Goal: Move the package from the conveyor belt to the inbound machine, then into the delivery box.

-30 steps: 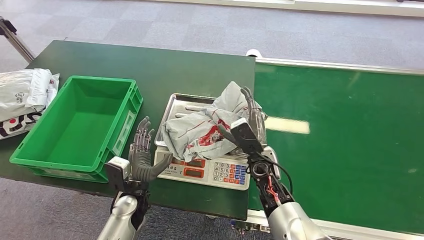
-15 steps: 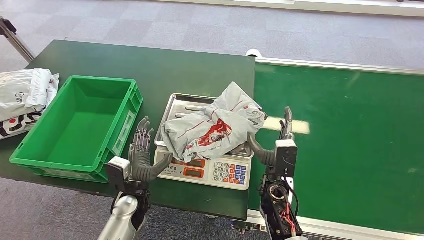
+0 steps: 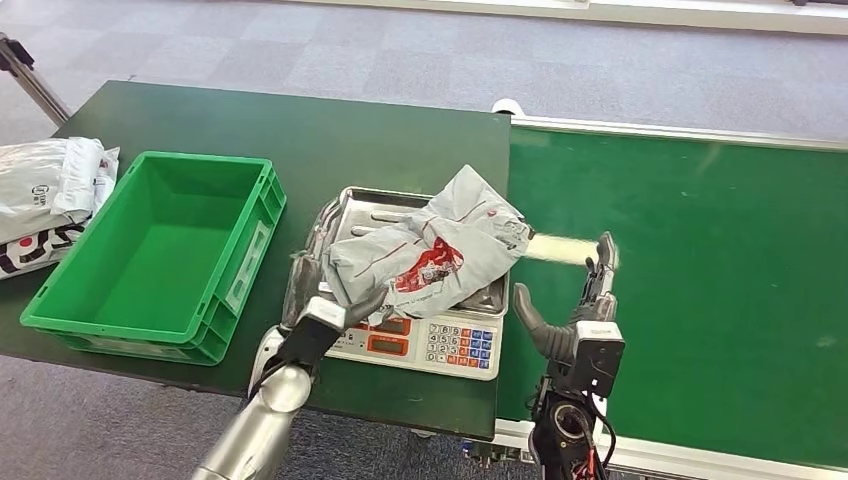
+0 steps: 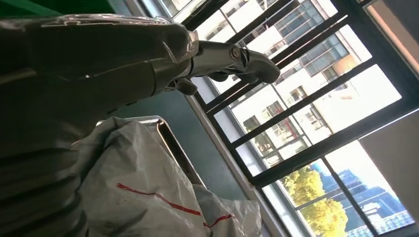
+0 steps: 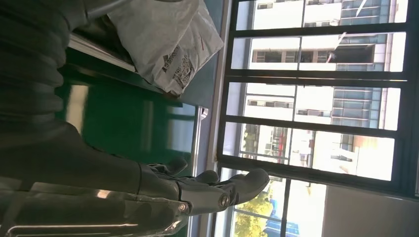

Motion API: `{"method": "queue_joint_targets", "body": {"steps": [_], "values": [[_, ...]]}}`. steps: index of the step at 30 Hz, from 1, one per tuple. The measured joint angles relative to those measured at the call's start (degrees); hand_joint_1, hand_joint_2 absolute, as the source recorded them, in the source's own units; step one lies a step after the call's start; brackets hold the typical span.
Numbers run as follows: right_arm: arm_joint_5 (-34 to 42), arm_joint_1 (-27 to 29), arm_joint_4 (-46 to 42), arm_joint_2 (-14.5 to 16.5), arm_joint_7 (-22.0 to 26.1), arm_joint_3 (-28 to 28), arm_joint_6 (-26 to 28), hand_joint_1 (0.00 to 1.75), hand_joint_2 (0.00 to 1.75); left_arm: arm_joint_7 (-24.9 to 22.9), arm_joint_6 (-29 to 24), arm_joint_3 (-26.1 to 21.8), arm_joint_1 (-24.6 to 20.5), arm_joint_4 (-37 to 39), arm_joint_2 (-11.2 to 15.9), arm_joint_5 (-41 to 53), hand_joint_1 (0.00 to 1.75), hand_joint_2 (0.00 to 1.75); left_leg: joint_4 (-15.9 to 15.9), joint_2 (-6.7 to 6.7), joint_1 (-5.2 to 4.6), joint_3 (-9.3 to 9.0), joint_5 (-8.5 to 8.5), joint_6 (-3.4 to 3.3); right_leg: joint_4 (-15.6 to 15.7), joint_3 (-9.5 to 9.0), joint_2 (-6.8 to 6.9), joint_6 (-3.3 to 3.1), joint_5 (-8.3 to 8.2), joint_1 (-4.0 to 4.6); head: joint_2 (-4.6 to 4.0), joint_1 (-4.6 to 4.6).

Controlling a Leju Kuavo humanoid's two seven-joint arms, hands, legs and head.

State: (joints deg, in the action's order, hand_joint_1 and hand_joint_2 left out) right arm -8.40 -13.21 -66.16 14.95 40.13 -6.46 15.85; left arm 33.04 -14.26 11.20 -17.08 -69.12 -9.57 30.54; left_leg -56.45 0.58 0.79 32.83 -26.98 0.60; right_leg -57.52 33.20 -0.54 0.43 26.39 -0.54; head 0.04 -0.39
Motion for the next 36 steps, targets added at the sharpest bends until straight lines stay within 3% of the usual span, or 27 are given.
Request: {"method": "queue_joint_targets", "body": {"steps": [6, 13, 18, 28, 32, 33, 36], "values": [[-0.3, 1.1, -0.8, 0.0, 0.0, 0.0, -0.2, 0.00, 1.75, -5.3, 0.3, 1.3, -4.7, 3.3, 0.5, 6.5, 0.00, 1.75, 0.0, 0.01, 0.00, -0.02, 0.00, 0.00, 0.0, 0.03, -0.01, -0.01, 0.00, 0.00, 0.00, -0.01], [-0.2, 1.2, -0.8, 0.0, 0.0, 0.5, 0.2, 0.00, 1.75, -14.3, 7.7, 4.1, -12.2, 13.8, 1.0, 14.6, 0.00, 1.75, 0.0, -0.01, 0.00, -0.02, 0.00, 0.00, 0.0, 0.03, -0.01, -0.01, -0.01, 0.00, 0.00, 0.01], [0.0, 1.6, -0.8, 0.0, 0.0, 1.5, 0.4, 0.00, 1.75, -15.5, 8.7, 5.8, -15.7, 21.5, 1.0, 16.7, 0.00, 1.75, 0.0, -0.01, 0.00, -0.01, 0.00, 0.00, 0.0, 0.03, -0.01, -0.01, -0.01, 0.00, 0.00, -0.01], [-0.3, 2.1, -0.8, 0.0, 0.0, 2.6, -0.1, 0.00, 1.75, -17.1, 11.2, 7.4, -19.1, 27.8, 0.9, 19.0, 0.03, 1.75, 0.0, 0.03, 0.00, -0.06, 0.01, 0.00, 0.0, -0.09, 0.02, 0.00, 0.00, 0.00, 0.00, 0.00], [-0.8, 2.7, -0.8, 0.0, 0.0, 3.0, -0.7, 0.00, 1.75, -17.5, 11.8, 8.2, -21.2, 31.3, 0.8, 20.0, 1.65, 1.75, 0.0, 0.05, -0.01, -0.23, 0.01, 0.00, 0.0, -0.30, 0.08, 0.01, 0.01, -0.01, 0.00, 0.00], [-0.9, 2.8, -0.8, 0.1, 0.0, 3.1, -0.7, 0.00, 1.75, -17.3, 11.3, 8.4, -21.3, 31.9, 0.7, 20.0, 1.73, 1.75, 0.0, 0.05, -0.01, -0.25, 0.01, -0.01, 0.0, -0.32, 0.08, 0.01, 0.01, -0.02, 0.00, 0.01], [-1.1, 3.2, -0.8, 0.2, 0.0, 3.3, -0.9, 0.00, 1.75, -15.5, 9.6, 8.6, -20.9, 32.4, 0.6, 19.2, 1.75, 1.75, 0.0, 0.04, -0.02, -0.27, 0.01, -0.01, 0.0, -0.33, 0.08, 0.01, 0.01, -0.02, 0.00, 0.01]]}}
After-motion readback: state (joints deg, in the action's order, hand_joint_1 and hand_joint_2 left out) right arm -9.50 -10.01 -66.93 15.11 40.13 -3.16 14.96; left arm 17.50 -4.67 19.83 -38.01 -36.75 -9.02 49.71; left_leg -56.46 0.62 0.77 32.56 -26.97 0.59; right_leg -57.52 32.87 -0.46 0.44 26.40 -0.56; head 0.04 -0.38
